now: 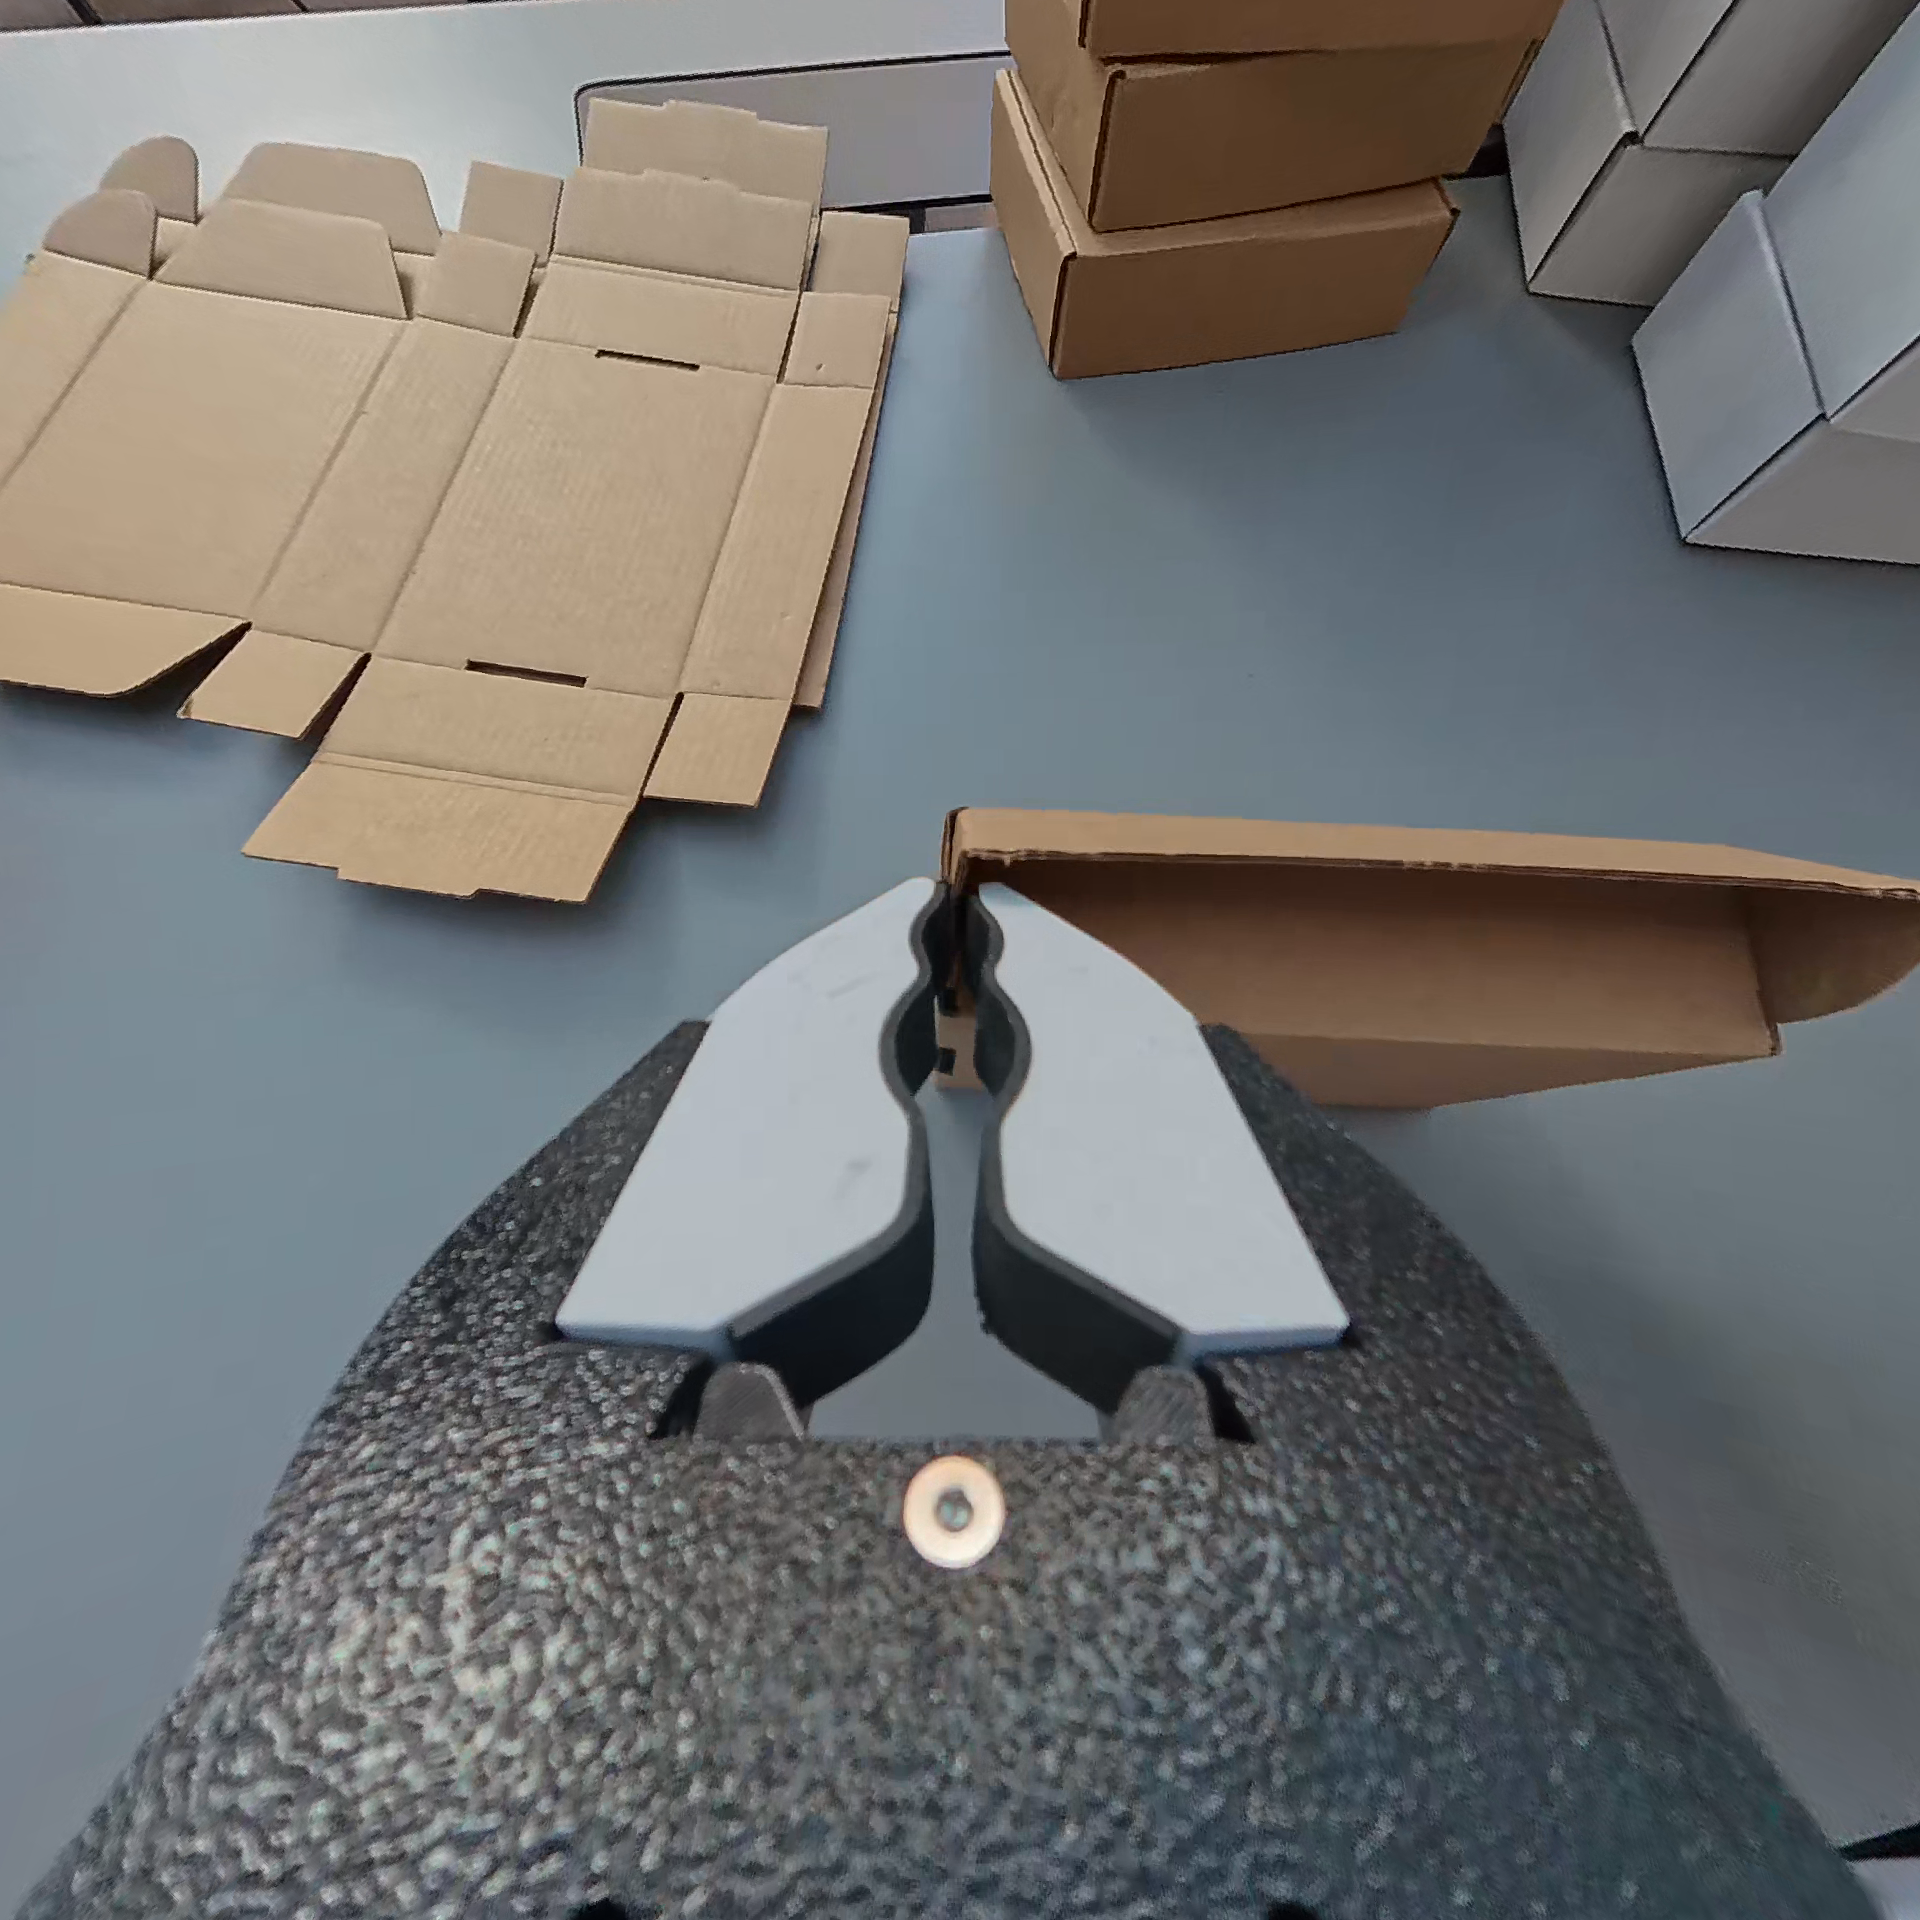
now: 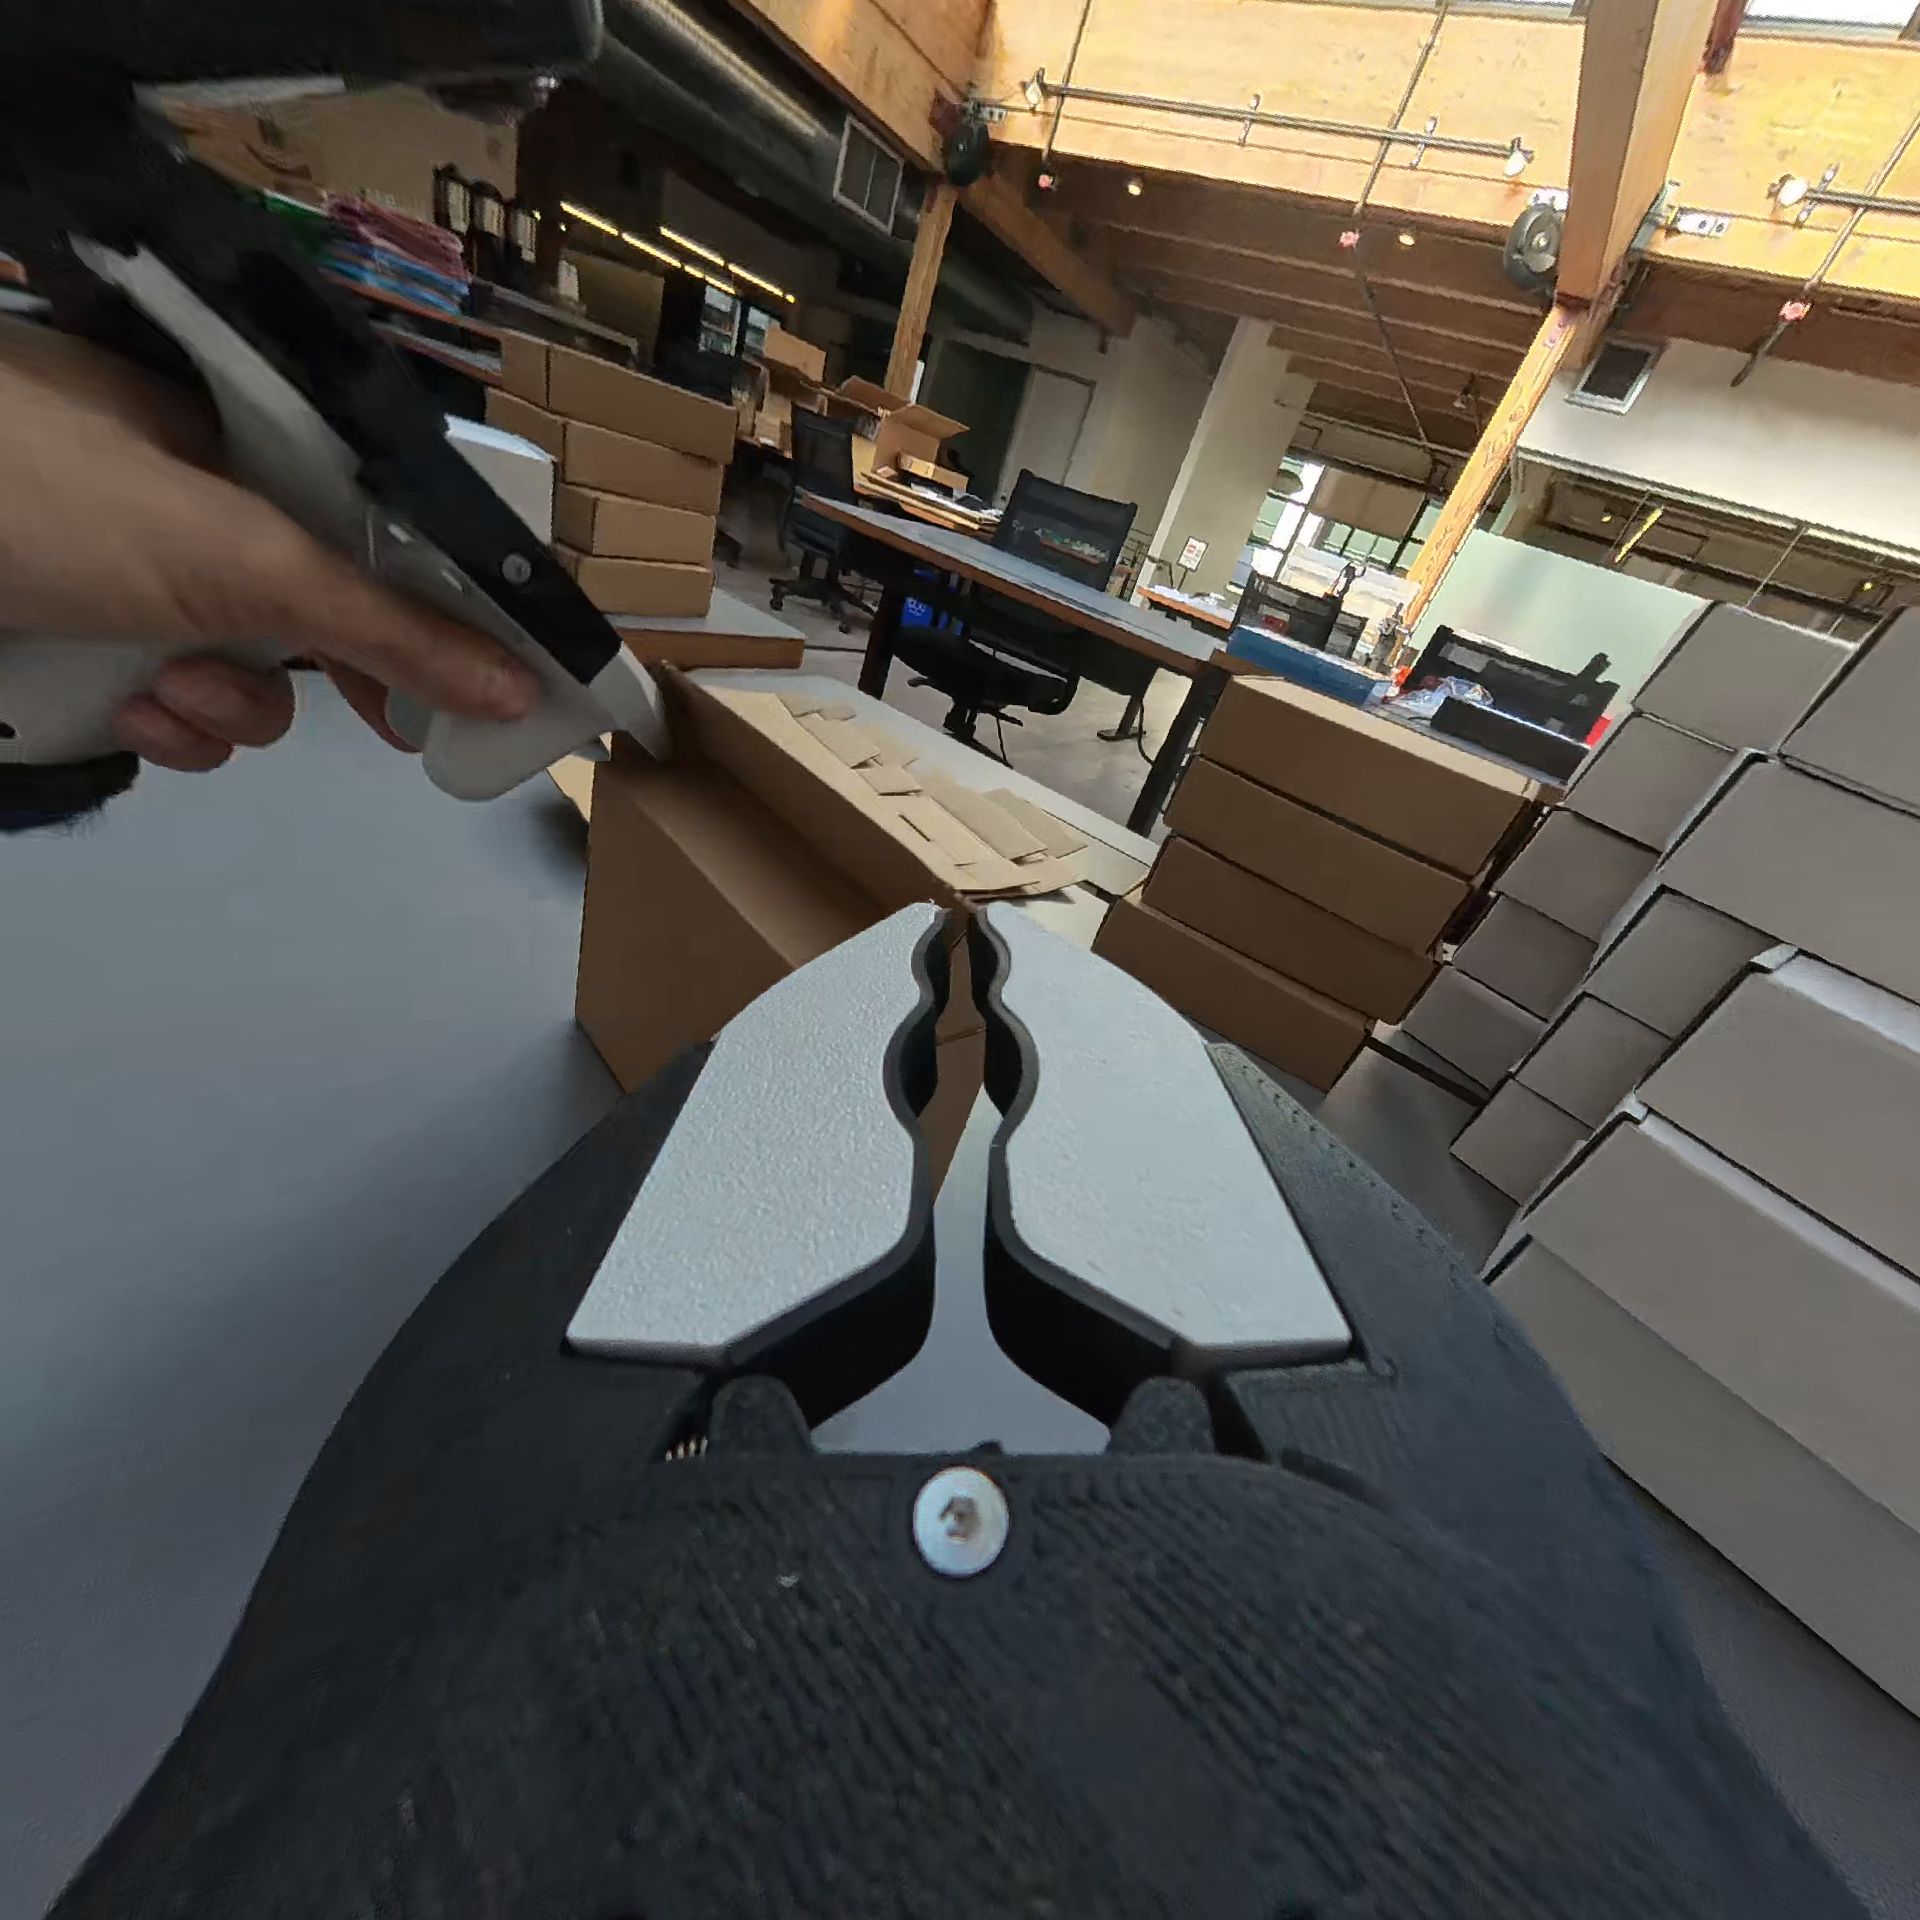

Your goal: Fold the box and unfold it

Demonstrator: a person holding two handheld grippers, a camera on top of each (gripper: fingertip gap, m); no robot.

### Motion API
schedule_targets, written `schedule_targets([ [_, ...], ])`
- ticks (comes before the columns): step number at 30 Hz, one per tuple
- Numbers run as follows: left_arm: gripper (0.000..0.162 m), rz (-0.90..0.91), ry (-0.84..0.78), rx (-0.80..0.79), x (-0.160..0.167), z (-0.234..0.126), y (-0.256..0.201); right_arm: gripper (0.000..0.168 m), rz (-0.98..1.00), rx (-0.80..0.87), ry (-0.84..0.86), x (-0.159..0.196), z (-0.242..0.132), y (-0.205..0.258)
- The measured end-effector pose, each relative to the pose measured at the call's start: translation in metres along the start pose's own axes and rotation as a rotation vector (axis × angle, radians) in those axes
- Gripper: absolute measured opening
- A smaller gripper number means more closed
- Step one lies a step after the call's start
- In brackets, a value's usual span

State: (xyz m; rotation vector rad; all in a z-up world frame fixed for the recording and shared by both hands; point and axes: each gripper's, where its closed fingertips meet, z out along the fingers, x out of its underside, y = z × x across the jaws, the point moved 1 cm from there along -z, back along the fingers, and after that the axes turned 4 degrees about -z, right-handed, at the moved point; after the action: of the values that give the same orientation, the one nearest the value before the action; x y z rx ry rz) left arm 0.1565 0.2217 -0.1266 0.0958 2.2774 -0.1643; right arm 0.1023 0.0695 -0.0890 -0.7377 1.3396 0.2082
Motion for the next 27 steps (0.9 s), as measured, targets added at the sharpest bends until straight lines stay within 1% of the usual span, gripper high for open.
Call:
schedule_targets([
  [2, 0.002, 0.007, -0.004, -0.009, 0.001, -0.001, 0.000, 0.000, 0.045, 0.025, -0.003, -0.007, 0.004, -0.017],
  [4, 0.002, 0.003, -0.007, -0.010, 0.001, -0.001, 0.000, 0.000, 0.068, 0.030, 0.039, -0.009, 0.015, -0.029],
  [7, 0.002, -0.008, -0.026, -0.002, 0.001, -0.001, 0.000, 0.000, 0.081, -0.015, 0.122, -0.006, 0.032, -0.023],
  [10, 0.002, 0.008, -0.039, 0.001, 0.001, -0.001, 0.000, 0.000, -0.033, -0.037, 0.248, 0.011, 0.044, -0.010],
  [11, 0.002, 0.020, -0.045, 0.004, 0.001, -0.001, 0.000, 0.000, -0.066, -0.007, 0.236, 0.010, 0.044, -0.011],
  [13, 0.002, 0.052, -0.074, 0.019, 0.001, 0.000, 0.000, 0.000, -0.141, 0.000, 0.269, 0.012, 0.044, -0.009],
  [15, 0.002, 0.103, -0.115, 0.048, 0.000, 0.001, 0.001, 0.000, -0.276, 0.003, 0.305, 0.014, 0.043, -0.005],
  [17, 0.003, 0.185, -0.141, 0.116, 0.000, 0.000, 0.000, 0.000, -0.381, -0.002, 0.317, 0.018, 0.040, 0.001],
  [18, 0.007, 0.212, -0.148, 0.172, -0.001, -0.003, -0.001, 0.000, -0.393, -0.011, 0.323, 0.022, 0.039, 0.004],
  [20, 0.009, 0.218, -0.206, 0.291, -0.012, -0.018, -0.003, 0.000, -0.382, -0.023, 0.309, 0.025, 0.039, 0.007],
  [21, 0.007, 0.238, -0.251, 0.355, -0.021, -0.027, -0.005, 0.000, -0.372, -0.025, 0.308, 0.025, 0.039, 0.007],
  [22, 0.005, 0.275, -0.304, 0.406, -0.030, -0.036, -0.007, 0.000, -0.381, -0.029, 0.305, 0.025, 0.040, 0.007],
  [24, 0.001, 0.409, -0.392, 0.431, -0.048, -0.044, -0.002, 0.000, -0.421, -0.043, 0.301, 0.025, 0.041, 0.007],
  [26, 0.000, 0.583, -0.457, 0.432, -0.057, -0.038, 0.003, 0.000, -0.461, -0.081, 0.291, 0.024, 0.042, 0.006],
  [27, 0.000, 0.662, -0.467, 0.454, -0.057, -0.033, 0.003, 0.000, -0.464, -0.111, 0.287, 0.024, 0.043, 0.006],
])
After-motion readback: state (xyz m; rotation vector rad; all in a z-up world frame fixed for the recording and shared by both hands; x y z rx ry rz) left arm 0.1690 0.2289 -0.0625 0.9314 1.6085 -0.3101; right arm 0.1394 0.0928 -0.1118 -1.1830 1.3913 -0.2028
